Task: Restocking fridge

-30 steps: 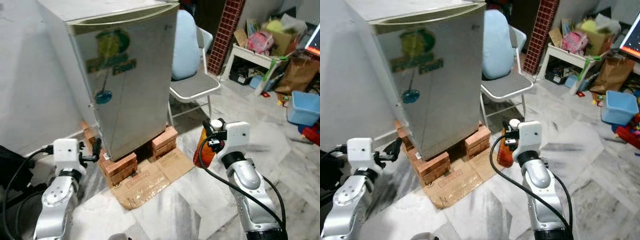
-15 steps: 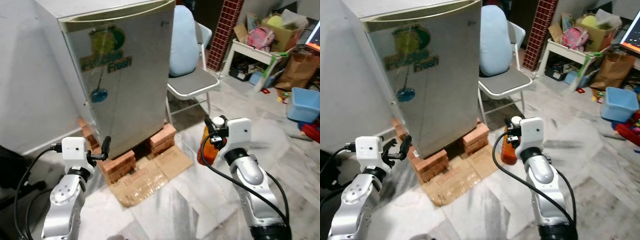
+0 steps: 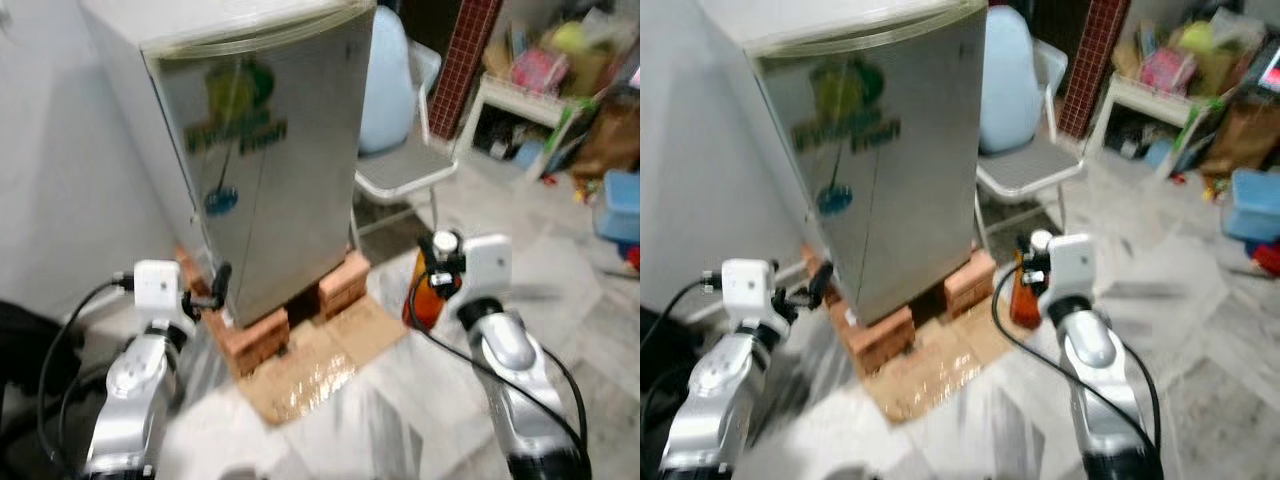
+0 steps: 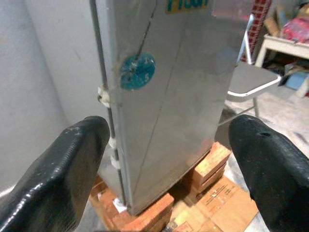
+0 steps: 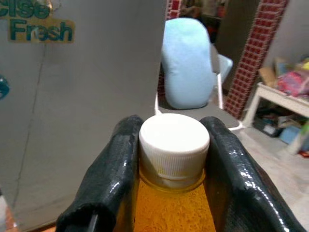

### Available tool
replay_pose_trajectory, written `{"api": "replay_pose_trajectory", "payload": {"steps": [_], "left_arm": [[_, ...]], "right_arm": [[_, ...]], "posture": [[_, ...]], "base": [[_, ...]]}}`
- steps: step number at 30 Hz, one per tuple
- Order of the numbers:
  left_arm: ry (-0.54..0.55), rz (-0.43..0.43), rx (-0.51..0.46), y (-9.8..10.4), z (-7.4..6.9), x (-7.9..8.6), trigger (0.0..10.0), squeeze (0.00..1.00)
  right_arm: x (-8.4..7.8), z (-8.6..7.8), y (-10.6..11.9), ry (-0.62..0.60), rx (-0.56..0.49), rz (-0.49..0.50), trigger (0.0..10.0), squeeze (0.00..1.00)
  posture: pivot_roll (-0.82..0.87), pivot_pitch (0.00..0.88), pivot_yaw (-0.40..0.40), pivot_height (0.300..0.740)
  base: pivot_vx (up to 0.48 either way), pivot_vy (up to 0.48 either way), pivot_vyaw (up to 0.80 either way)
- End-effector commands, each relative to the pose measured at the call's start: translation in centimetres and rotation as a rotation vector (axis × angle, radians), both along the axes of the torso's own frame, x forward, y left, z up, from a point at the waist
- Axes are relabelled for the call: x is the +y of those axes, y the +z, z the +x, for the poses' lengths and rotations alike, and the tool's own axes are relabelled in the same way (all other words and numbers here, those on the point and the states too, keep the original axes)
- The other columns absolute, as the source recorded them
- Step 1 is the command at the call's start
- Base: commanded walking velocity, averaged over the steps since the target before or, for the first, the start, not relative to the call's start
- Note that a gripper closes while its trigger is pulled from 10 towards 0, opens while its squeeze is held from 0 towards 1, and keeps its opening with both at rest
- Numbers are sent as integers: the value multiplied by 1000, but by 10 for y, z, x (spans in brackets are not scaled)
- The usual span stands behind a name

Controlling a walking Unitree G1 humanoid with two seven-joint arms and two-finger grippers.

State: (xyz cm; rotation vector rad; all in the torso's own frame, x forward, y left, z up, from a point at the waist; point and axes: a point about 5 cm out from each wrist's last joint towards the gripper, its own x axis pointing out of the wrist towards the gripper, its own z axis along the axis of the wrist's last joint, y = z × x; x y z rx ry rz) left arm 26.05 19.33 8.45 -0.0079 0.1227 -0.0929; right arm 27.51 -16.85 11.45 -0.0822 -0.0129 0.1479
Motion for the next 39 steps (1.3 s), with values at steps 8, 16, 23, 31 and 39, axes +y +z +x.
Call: {"api": "replay_pose_trajectory", "payload": {"steps": [8,16,23,31,39], "left_arm": [[32,37,11,-1,5,8,10000,0],[0,10,0,0,8,-5,10000,0],[-29,4,-14,0,10,-13,10000,0],[-32,-16,-18,0,10,-15,10000,0],[-22,-22,-12,1,13,-15,10000,0]], "right_arm": [[10,4,11,31,-51,16,10000,0],[10,5,11,32,-54,11,10000,0],[11,7,13,48,-63,-1,10000,0],[10,6,12,48,-60,-4,10000,0],[10,8,13,48,-62,-10,10000,0]], "posture": [[-16,10,-14,740],[-18,0,-18,740],[-22,0,-19,740],[-24,2,-23,740],[-28,5,-20,740]], "base": [[349,293,0],[87,0,0],[213,0,0],[364,0,0],[187,0,0]]}}
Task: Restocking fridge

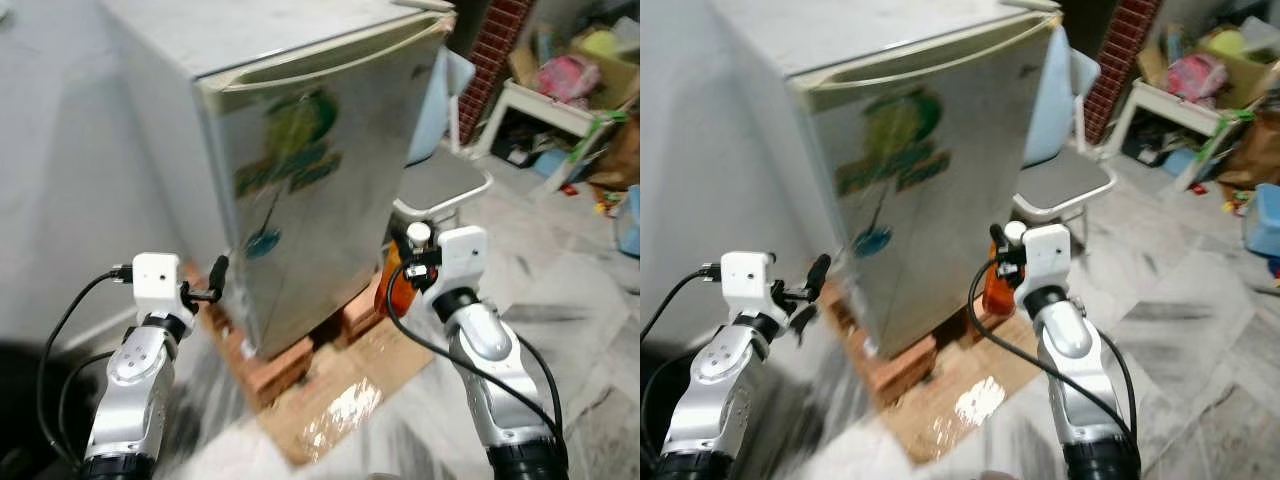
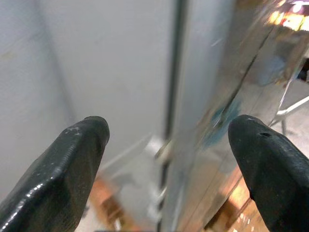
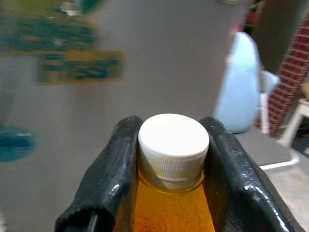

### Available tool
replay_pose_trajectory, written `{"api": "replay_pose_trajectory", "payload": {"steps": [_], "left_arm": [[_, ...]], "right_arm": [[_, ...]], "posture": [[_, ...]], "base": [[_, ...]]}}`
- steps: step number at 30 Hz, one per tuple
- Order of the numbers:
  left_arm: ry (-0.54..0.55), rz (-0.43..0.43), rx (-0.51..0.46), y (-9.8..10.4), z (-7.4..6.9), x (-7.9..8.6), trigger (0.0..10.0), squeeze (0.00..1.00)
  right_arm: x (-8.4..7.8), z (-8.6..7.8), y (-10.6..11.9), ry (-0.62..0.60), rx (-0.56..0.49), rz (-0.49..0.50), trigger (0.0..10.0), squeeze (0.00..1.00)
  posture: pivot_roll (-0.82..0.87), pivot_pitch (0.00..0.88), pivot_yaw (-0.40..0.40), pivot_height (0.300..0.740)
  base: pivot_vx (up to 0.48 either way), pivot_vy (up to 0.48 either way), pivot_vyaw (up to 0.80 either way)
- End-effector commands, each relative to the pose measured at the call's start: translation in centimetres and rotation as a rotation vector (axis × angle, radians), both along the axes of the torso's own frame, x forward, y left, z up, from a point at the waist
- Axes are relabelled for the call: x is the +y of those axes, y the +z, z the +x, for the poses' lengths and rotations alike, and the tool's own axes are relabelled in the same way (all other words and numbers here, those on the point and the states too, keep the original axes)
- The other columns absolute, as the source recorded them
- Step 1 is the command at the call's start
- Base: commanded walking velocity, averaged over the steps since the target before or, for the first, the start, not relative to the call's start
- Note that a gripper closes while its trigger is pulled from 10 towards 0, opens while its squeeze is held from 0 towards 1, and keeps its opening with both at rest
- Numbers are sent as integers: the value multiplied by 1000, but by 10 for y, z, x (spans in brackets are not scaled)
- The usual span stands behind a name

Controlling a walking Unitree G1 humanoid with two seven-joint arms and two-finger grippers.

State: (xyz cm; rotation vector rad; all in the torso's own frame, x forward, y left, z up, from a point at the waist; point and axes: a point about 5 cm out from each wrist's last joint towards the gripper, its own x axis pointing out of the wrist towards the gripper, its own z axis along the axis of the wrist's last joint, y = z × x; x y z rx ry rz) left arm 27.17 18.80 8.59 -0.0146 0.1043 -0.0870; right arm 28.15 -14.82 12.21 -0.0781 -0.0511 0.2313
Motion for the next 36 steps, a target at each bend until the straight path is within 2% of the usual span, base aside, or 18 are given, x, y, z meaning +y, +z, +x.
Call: {"api": "replay_pose_trajectory", "payload": {"steps": [1,6,10,14,17,21,24,27,29,32,35,36], "left_arm": [[-29,-15,6,0,2,-10,10000,0],[-47,-11,4,5,11,-9,10000,0],[-44,-3,3,7,11,-7,10000,0],[-28,9,17,8,11,-4,10000,0],[-38,5,29,8,7,-2,10000,0],[-67,37,66,-5,2,-3,10000,0],[-109,65,62,-1,1,-10,10000,0],[-133,84,78,-1,0,-11,10000,0],[-139,91,78,2,-6,-8,10000,0],[-111,76,62,6,-2,-3,10000,0],[-85,57,44,11,18,-4,10000,0],[-85,57,44,11,18,-4,10000,0]], "right_arm": [[-11,2,6,-39,-29,-15,10000,0],[-10,6,12,-55,-52,-16,10000,0],[-9,1,14,-54,-59,-17,10000,0],[-19,-4,8,-80,-41,-22,10000,0],[-22,-8,6,-120,-28,-17,10000,0],[-15,-12,-3,-115,1,-6,10000,0],[-12,-16,-5,-111,14,5,10000,0],[-12,-20,-8,-133,26,8,10000,0],[-14,-27,-8,-151,30,11,10000,0],[-15,-22,-3,-153,16,15,10000,0],[-15,-2,6,-141,-16,13,10000,0],[-15,-2,6,-141,-16,13,10000,0]], "posture": [[-29,5,-18,740],[-40,15,5,740],[-33,26,15,740],[-17,45,28,740],[-24,75,25,740],[-23,114,57,740],[-14,142,80,740],[-5,176,84,740],[-6,156,73,740],[-16,122,60,740],[-27,128,69,740],[-27,128,69,740]], "base": [[0,0,0],[0,0,0],[0,0,0],[0,0,0],[0,0,0],[0,0,0],[0,0,0],[0,0,0],[0,0,0],[0,0,0],[0,0,0],[0,0,0]]}}
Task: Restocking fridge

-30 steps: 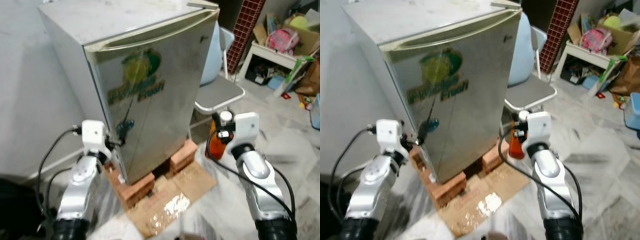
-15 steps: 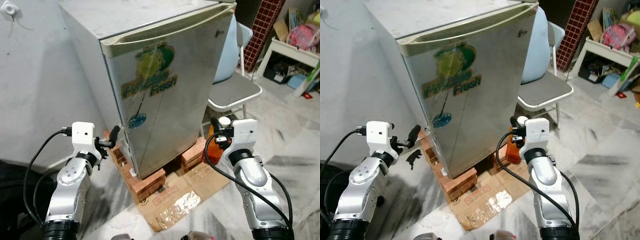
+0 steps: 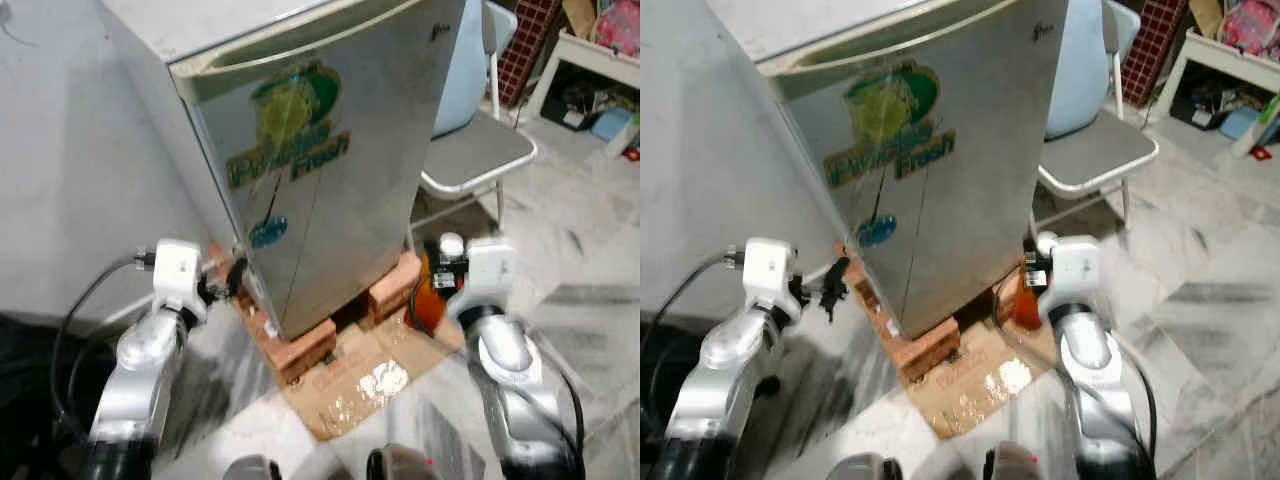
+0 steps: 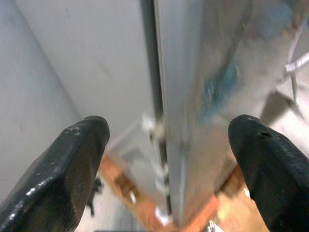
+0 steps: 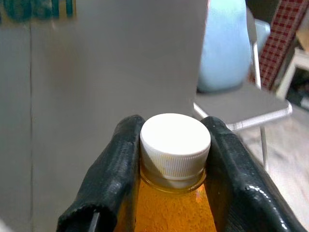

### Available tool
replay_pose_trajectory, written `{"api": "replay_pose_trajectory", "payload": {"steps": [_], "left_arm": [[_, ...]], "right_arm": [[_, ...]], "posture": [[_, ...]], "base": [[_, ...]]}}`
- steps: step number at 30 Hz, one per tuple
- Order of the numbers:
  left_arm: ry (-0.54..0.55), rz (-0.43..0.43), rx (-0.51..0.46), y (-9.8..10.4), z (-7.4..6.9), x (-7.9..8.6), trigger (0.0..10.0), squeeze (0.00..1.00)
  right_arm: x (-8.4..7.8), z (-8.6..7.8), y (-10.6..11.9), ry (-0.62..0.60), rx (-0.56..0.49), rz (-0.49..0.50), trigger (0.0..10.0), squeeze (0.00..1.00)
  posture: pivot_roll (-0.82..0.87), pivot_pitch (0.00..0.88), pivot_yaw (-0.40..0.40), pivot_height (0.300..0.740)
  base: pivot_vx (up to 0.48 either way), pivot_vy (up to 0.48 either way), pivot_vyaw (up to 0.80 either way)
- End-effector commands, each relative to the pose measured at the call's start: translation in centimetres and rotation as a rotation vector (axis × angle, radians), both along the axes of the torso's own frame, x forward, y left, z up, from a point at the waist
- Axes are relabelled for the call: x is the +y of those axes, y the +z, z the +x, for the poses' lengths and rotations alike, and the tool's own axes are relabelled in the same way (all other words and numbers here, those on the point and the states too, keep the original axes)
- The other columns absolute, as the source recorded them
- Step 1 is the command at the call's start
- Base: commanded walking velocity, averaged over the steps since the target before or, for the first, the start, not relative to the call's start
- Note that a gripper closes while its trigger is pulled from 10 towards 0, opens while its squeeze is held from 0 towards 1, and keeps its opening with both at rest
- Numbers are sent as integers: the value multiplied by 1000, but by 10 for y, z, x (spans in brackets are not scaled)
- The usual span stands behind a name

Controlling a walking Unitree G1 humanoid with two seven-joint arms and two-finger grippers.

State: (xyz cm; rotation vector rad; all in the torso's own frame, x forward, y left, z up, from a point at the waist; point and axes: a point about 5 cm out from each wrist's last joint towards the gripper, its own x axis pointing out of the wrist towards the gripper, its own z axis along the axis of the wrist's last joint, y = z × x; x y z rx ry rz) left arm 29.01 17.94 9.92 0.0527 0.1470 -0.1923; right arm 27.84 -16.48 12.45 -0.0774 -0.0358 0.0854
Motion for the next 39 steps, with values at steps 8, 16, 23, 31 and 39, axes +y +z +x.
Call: {"api": "replay_pose_trajectory", "payload": {"steps": [8,16,23,31,39], "left_arm": [[70,-13,7,-7,21,-2,10000,0],[172,-101,31,-9,42,-3,10000,0],[202,-112,23,1,67,-8,10000,0],[34,-40,55,3,80,-48,10000,0],[-496,129,101,-23,51,-120,10000,0]], "right_arm": [[-1,17,21,17,-97,-30,10000,0],[-3,5,14,-15,-76,1,10000,0],[-3,-4,13,-13,-65,-1,10000,0],[-7,-3,15,-16,-58,-14,10000,0],[-5,-1,15,1,-53,-17,10000,0]], "posture": [[-65,0,43,740],[-72,0,28,740],[-100,1,34,740],[-109,19,18,740],[-105,11,11,740]], "base": [[0,0,0],[0,0,0],[0,0,0],[0,0,0],[0,0,0]]}}
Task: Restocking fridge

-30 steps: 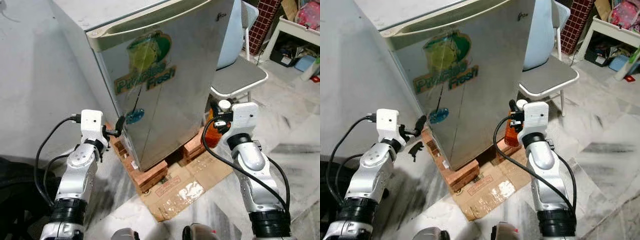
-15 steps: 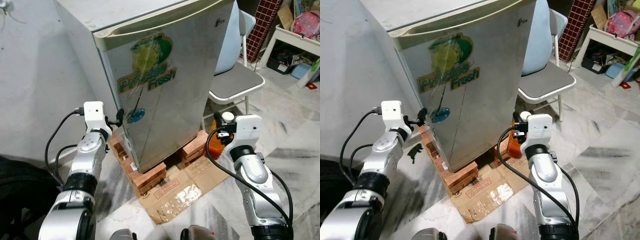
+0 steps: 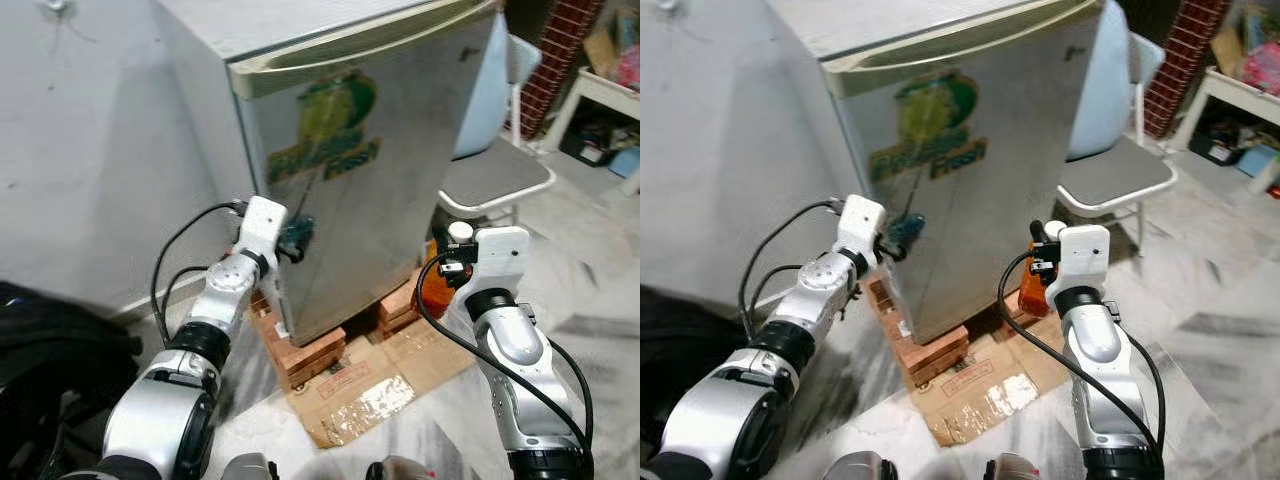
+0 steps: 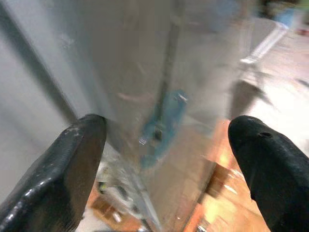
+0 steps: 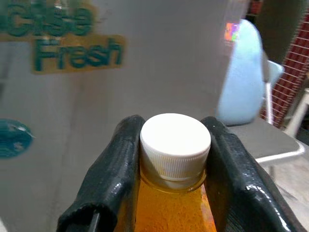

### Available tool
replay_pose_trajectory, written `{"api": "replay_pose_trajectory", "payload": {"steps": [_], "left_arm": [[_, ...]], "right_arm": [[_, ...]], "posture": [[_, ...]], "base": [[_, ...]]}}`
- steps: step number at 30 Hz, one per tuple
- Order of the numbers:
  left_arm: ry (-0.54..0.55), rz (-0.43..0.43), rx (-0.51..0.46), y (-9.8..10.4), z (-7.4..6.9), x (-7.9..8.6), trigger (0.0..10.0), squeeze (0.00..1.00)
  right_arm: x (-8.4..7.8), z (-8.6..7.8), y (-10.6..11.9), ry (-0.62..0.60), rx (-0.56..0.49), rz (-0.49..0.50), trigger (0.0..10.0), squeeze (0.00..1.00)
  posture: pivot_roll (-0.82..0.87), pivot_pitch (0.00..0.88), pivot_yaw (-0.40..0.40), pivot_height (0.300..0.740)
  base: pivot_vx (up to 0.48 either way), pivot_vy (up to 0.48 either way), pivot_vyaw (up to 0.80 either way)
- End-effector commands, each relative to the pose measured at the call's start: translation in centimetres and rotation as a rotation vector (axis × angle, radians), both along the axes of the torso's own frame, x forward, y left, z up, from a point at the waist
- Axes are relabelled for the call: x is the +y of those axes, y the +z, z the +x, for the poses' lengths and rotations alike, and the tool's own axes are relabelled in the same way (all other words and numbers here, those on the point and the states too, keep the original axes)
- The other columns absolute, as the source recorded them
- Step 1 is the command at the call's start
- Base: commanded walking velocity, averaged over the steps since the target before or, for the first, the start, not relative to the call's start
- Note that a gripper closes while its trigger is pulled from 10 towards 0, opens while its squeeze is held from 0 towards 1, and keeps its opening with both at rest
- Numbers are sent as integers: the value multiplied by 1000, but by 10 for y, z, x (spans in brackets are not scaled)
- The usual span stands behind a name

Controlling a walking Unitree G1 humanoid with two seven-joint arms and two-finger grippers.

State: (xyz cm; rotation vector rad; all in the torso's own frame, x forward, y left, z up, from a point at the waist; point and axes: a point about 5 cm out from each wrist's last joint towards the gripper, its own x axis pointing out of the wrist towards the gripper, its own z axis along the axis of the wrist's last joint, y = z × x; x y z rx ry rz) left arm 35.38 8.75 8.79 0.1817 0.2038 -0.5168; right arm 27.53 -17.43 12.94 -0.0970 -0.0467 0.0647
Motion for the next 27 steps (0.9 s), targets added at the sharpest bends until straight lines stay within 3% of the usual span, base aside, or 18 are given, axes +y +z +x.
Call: {"api": "replay_pose_trajectory", "payload": {"steps": [1,6,13,17,22,25,27], "left_arm": [[-285,55,74,-20,-25,-38,10000,0],[-466,82,103,-31,-45,-47,10000,0],[-490,7,21,-16,-49,-47,10000,0],[-389,11,-32,-13,-46,-32,10000,0],[-103,-18,-88,-12,-39,12,10000,0],[95,-46,-78,-17,-37,41,10000,0],[173,-54,-54,-21,-38,53,10000,0]], "right_arm": [[5,3,10,23,-40,0,10000,0],[9,6,12,40,-43,-21,10000,0],[4,9,12,-2,-51,-32,10000,0],[1,6,7,-33,-41,-43,10000,0],[-2,0,-2,-46,-13,-30,10000,0],[-2,-1,-5,-46,-5,-30,10000,0],[-2,-1,-6,-44,-4,-30,10000,0]], "posture": [[-101,12,11,740],[-90,24,31,740],[-75,23,47,740],[-75,9,50,740],[-73,0,50,740],[-71,0,47,740],[-68,0,38,740]], "base": [[0,0,0],[0,0,0],[0,0,0],[0,0,0],[0,0,0],[0,0,0],[0,0,0]]}}
